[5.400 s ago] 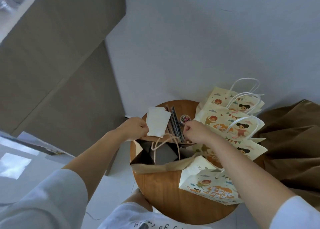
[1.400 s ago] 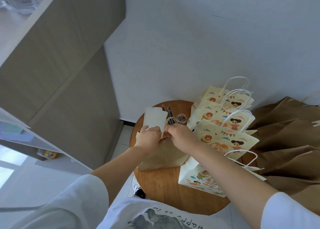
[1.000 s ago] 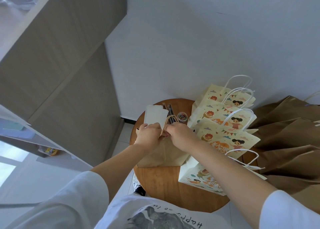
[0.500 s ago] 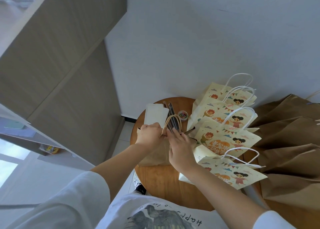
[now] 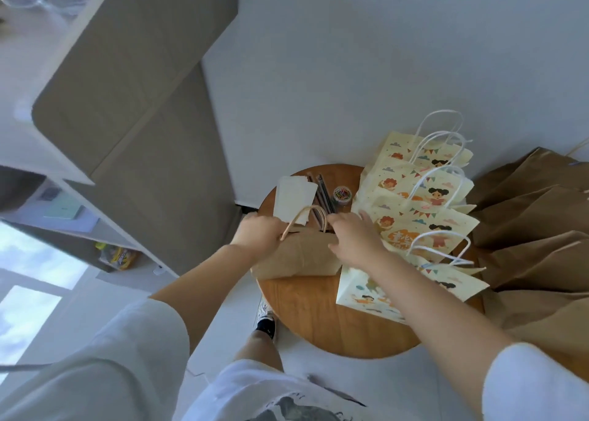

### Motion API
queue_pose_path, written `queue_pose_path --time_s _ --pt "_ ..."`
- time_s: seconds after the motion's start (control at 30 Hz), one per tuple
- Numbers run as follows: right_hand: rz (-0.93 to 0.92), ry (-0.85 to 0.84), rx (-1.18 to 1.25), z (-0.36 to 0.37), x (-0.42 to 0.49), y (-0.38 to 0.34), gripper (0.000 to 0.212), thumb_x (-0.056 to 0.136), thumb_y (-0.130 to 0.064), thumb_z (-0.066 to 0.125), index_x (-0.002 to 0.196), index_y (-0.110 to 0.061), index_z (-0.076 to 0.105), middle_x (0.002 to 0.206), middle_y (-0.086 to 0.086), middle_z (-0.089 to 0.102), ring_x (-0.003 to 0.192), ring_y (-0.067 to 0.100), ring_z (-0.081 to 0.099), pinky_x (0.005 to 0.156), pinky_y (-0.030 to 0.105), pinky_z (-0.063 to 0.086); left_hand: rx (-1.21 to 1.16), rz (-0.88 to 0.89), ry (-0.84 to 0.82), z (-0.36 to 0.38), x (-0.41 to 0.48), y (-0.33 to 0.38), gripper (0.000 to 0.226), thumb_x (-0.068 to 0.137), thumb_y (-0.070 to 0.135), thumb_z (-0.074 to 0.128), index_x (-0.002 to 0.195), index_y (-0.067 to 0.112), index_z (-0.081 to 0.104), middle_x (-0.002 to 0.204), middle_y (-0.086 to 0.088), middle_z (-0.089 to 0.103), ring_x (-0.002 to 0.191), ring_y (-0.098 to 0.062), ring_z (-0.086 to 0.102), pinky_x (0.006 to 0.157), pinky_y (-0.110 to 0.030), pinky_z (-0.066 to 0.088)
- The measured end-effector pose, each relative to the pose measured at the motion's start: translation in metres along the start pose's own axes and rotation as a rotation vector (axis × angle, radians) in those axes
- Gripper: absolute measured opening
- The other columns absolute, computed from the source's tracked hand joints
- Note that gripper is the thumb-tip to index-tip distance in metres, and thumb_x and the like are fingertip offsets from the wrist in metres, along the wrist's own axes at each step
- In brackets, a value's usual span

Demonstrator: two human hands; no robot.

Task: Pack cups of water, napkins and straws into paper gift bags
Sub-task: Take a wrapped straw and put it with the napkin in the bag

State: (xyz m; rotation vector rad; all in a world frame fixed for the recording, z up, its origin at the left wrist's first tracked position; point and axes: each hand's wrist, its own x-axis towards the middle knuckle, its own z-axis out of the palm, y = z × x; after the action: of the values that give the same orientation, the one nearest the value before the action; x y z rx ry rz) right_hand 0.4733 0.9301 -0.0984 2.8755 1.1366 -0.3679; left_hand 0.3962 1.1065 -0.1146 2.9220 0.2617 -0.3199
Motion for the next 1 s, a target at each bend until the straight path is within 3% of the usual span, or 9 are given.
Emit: queue_pose_path --time_s 0.07,0.13,0.23,0.33,0.47,0.63,0.77,0.93,1.0 --pt "-0.053 0.037 0.045 -0.008 -0.009 -0.007 0.018 0.094 -0.016 0.048 0.109 -0.01 0.056 0.104 0.007 0.062 0.1 0.027 0.058 0.082 0.035 0.041 0.011 -0.023 0.077 -0.002 -0.02 -0.012 0.032 0.097 0.02 0.038 0.101 0.027 0.068 0.096 0.008 0.069 0.098 -0.014 0.06 0.113 -0.036 0.016" --pt "-0.111 0.064 0.086 -0.012 -0.022 -0.015 0.012 0.097 -0.016 0.044 0.091 -0.01 0.053 0.09 0.009 0.061 0.086 0.028 0.059 0.064 0.032 0.039 0.046 -0.023 0.135 -0.012 -0.042 -0.019 0.033 0.098 0.024 0.037 0.105 0.03 0.068 0.1 0.009 0.069 0.101 -0.013 0.06 0.114 -0.035 0.012" --pt "-0.152 0.104 0.18 -0.016 -0.045 -0.027 0.02 0.097 -0.018 0.046 0.079 -0.011 0.049 0.076 0.005 0.057 0.073 0.024 0.056 0.059 0.031 0.037 0.022 -0.052 0.072 -0.037 -0.075 -0.019 0.036 0.098 0.046 0.035 0.104 0.03 0.067 0.097 0.004 0.069 0.095 -0.021 0.061 0.086 -0.03 0.038" --pt "-0.14 0.088 0.256 -0.015 -0.073 -0.036 0.027 0.097 -0.02 0.048 0.071 -0.016 0.046 0.064 -0.005 0.046 0.064 0.017 0.046 0.051 0.025 0.03 0.114 -0.076 -0.046 -0.056 -0.104 -0.022 0.029 0.095 0.043 0.043 0.098 0.025 0.066 0.095 0.0 0.066 0.089 -0.024 0.06 0.068 -0.028 0.039" --pt "-0.073 0.065 0.279 -0.003 -0.118 -0.041 0.026 0.096 -0.021 0.05 0.076 -0.004 0.051 0.063 0.002 0.047 0.065 0.022 0.05 0.053 0.028 0.031 0.057 -0.09 -0.171 -0.04 -0.139 -0.024 0.029 0.096 0.038 0.045 0.098 0.019 0.067 0.094 0.0 0.063 0.089 -0.023 0.058 0.068 -0.028 0.038" --pt "0.047 0.025 0.307 0.023 -0.188 -0.029 0.028 0.095 -0.023 0.052 0.076 -0.001 0.052 0.071 0.011 0.055 0.072 0.028 0.055 0.059 0.035 0.038 -0.062 -0.02 -0.164 -0.001 -0.175 0.012 0.035 0.096 0.043 0.047 0.075 0.018 0.058 0.074 0.002 0.056 0.072 -0.019 0.052 0.062 -0.029 0.036" --pt "0.179 -0.003 0.291 0.037 -0.251 -0.009 0.024 0.094 -0.026 0.052 0.097 -0.004 0.061 0.097 0.012 0.064 0.094 0.031 0.058 0.072 0.034 0.045 -0.016 0.139 -0.174 0.013 -0.198 0.063 0.033 0.098 0.04 0.045 0.093 0.015 0.066 0.08 0.0 0.059 0.077 -0.02 0.053 0.067 -0.03 0.042" --pt "0.292 0.069 0.345 0.038 -0.324 0.038 0.025 0.093 -0.023 0.055 0.072 -0.01 0.049 0.095 0.018 0.064 0.094 0.035 0.059 0.067 0.035 0.044 -0.009 0.282 -0.143 0.018 -0.208 0.139 0.03 0.097 0.041 0.046 0.084 0.018 0.058 0.072 0.004 0.052 0.075 -0.02 0.051 0.06 -0.029 0.035" --pt "0.341 0.101 0.361 0.038 -0.355 0.06 0.035 0.093 -0.022 0.055 0.063 -0.014 0.039 0.094 0.02 0.063 0.092 0.034 0.058 0.066 0.035 0.043 -0.006 0.33 -0.126 0.017 -0.208 0.174 0.028 0.097 0.042 0.045 0.092 0.02 0.061 0.081 0.001 0.058 0.081 -0.023 0.054 0.062 -0.029 0.037"
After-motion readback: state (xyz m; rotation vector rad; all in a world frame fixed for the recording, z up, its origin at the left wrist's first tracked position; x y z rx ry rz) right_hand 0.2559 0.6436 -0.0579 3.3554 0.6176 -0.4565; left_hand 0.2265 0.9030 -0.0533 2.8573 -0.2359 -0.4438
